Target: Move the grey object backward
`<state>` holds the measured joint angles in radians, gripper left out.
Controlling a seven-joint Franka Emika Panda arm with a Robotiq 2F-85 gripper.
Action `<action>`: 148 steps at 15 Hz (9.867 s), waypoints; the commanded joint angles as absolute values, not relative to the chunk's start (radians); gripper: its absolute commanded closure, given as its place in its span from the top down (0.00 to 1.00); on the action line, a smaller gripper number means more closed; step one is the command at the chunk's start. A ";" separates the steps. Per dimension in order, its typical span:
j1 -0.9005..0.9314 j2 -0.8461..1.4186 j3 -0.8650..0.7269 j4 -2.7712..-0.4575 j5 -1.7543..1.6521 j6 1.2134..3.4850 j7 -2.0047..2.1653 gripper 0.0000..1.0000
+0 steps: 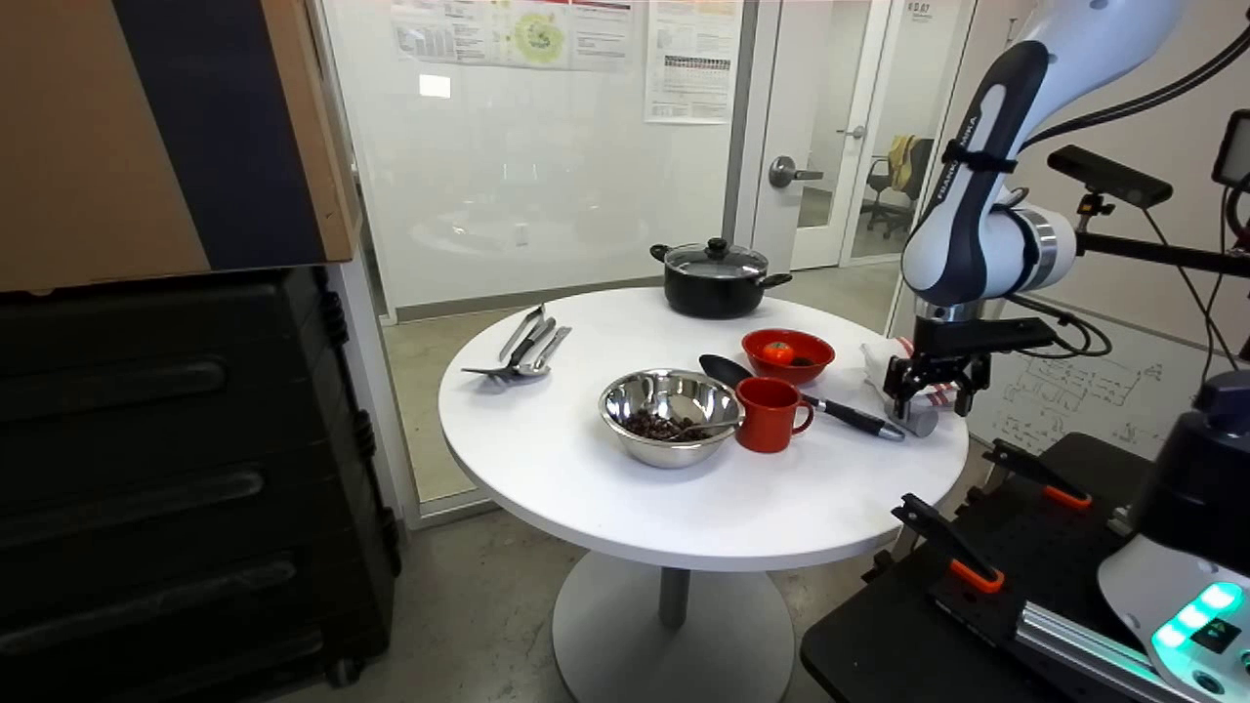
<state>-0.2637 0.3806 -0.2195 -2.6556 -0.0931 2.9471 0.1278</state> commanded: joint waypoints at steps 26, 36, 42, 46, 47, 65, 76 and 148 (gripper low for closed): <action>-0.280 -0.037 -0.181 -2.636 0.155 2.466 -0.008 0.28; -0.235 0.080 -0.180 -2.606 0.255 2.631 -0.025 0.98; -0.222 0.258 -0.157 -2.529 0.256 2.763 0.010 1.00; -0.233 0.355 -0.125 -2.485 0.265 2.831 0.020 1.00; -0.237 0.375 -0.114 -2.475 0.269 2.850 0.021 1.00; -0.289 0.490 -0.038 -2.458 0.251 3.013 0.024 0.99; -0.325 0.453 -0.007 -2.477 0.263 2.983 0.029 0.20; 0.438 0.684 -0.552 -1.996 2.602 2.521 -2.302 0.19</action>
